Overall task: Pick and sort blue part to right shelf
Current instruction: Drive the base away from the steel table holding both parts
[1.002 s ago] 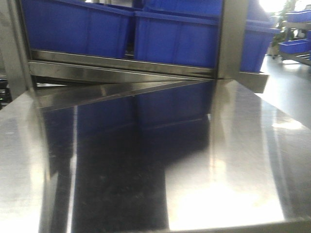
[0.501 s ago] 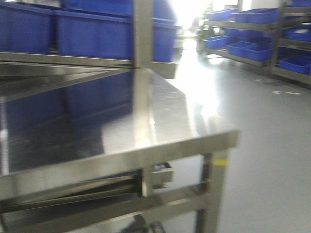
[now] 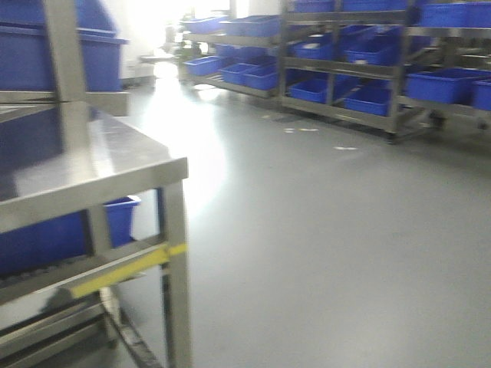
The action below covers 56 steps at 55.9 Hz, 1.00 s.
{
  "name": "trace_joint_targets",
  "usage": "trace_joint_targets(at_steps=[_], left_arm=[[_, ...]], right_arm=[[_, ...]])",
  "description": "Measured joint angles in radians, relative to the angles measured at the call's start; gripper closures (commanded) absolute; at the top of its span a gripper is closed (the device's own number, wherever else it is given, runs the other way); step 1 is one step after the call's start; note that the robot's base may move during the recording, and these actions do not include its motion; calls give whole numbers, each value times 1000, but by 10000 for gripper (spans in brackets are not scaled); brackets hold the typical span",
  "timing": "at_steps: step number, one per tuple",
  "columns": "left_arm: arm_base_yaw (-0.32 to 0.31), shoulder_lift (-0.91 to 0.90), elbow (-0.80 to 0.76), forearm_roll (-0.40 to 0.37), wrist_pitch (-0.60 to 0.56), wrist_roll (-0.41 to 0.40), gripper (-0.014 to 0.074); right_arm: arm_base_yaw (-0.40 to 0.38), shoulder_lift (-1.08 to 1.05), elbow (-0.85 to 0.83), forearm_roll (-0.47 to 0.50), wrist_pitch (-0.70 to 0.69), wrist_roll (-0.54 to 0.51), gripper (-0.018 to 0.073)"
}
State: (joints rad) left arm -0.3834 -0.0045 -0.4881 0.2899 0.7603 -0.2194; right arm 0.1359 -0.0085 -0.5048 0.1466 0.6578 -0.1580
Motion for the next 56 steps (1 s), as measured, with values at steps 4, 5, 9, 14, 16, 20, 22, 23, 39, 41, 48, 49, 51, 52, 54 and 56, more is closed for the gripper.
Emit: trace_joint_targets(at_steps=[4,5,9,14,16,20,22,23,39,41,48,49,51,52,54,56], left_arm=[[0,0,0,0,0,0,264],[0,0,0,0,0,0,264],[0,0,0,0,0,0,264],[0,0,0,0,0,0,264],[0,0,0,0,0,0,264],[0,0,0,0,0,0,264],[0,0,0,0,0,0,264],[0,0,0,0,0,0,264],[0,0,0,0,0,0,264],[0,0,0,0,0,0,264],[0,0,0,0,0,0,264],[0,0,0,0,0,0,264],[0,0,0,0,0,0,264],[0,0,0,0,0,0,264],[0,0,0,0,0,0,264],[0,0,0,0,0,0,264]], right_arm=[[0,0,0,0,0,0,446],[0,0,0,0,0,0,446],[0,0,0,0,0,0,446],[0,0,0,0,0,0,446],[0,0,0,0,0,0,446],[0,0,0,0,0,0,446],[0,0,0,0,0,0,446],[0,0,0,0,0,0,446],[0,0,0,0,0,0,446],[0,0,0,0,0,0,446],[0,0,0,0,0,0,446],[0,0,0,0,0,0,446],[0,0,0,0,0,0,446],[0,0,0,0,0,0,446],[0,0,0,0,0,0,446],[0,0,0,0,0,0,446]])
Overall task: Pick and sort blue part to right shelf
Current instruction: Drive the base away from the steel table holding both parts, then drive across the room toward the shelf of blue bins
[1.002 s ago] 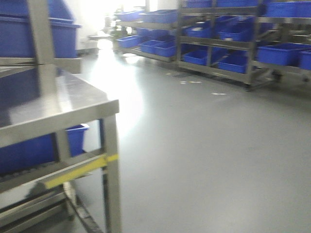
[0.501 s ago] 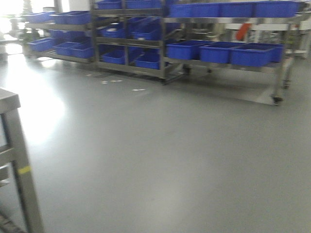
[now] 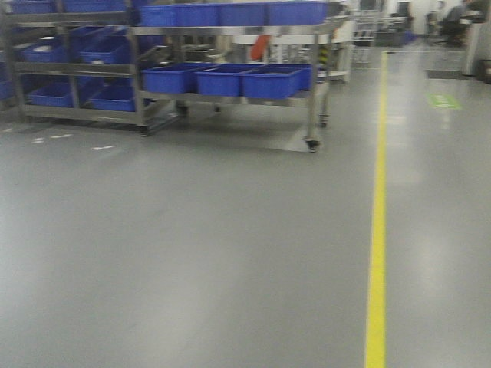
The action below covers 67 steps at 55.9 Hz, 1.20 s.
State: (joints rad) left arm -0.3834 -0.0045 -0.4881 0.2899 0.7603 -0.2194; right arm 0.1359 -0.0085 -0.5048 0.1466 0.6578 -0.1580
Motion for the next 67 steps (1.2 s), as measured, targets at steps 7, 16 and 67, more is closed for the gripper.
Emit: trace_joint_targets(at_steps=[7,16,67], left_arm=[[0,0,0,0,0,0,264],[0,0,0,0,0,0,264],[0,0,0,-2,0,0,264]], right_arm=[[0,0,0,0,0,0,446],[0,0,0,0,0,0,446],[0,0,0,0,1,0,446]])
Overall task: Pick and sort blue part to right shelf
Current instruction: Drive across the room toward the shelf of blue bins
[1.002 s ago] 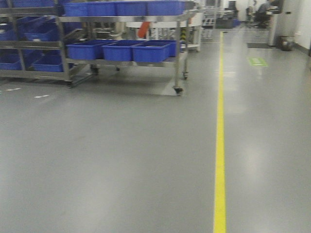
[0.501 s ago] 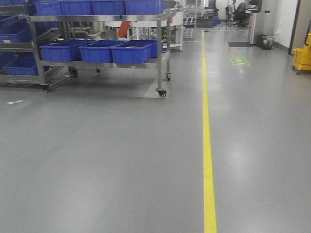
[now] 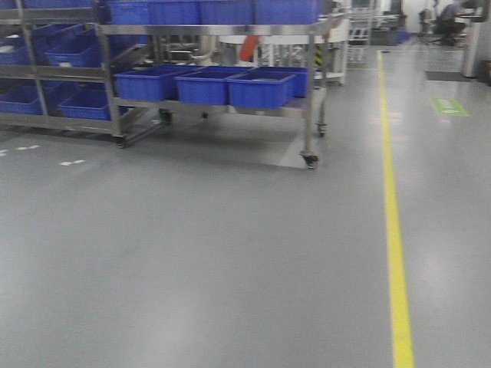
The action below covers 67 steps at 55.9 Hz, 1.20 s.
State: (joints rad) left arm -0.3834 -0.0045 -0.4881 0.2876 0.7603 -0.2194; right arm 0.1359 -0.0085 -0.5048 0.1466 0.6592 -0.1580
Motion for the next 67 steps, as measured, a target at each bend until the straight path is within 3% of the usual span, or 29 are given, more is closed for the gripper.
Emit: trace_joint_targets(at_steps=[67], left_arm=[[0,0,0,0,0,0,264]], right_arm=[[0,0,0,0,2,0,446]])
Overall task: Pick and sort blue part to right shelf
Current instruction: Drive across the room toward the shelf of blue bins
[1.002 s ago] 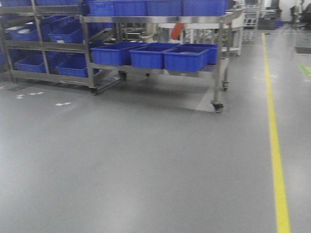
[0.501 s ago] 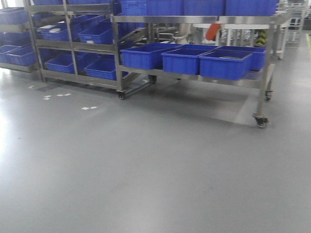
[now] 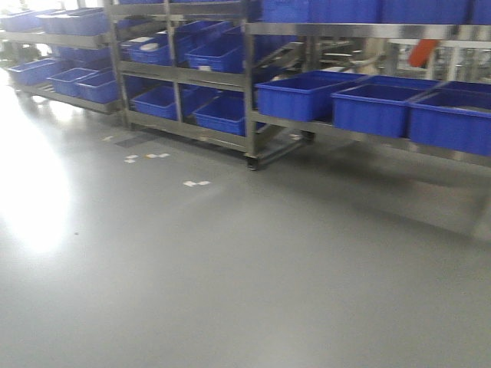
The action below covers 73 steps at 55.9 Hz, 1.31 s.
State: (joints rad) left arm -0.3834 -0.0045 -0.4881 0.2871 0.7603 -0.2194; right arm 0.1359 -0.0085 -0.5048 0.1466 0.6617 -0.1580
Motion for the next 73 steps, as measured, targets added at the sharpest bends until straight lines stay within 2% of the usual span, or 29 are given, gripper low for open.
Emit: trace_joint_targets(at_steps=[73], left_arm=[[0,0,0,-2,0,0,264]], right_arm=[[0,0,0,0,0,0,446]])
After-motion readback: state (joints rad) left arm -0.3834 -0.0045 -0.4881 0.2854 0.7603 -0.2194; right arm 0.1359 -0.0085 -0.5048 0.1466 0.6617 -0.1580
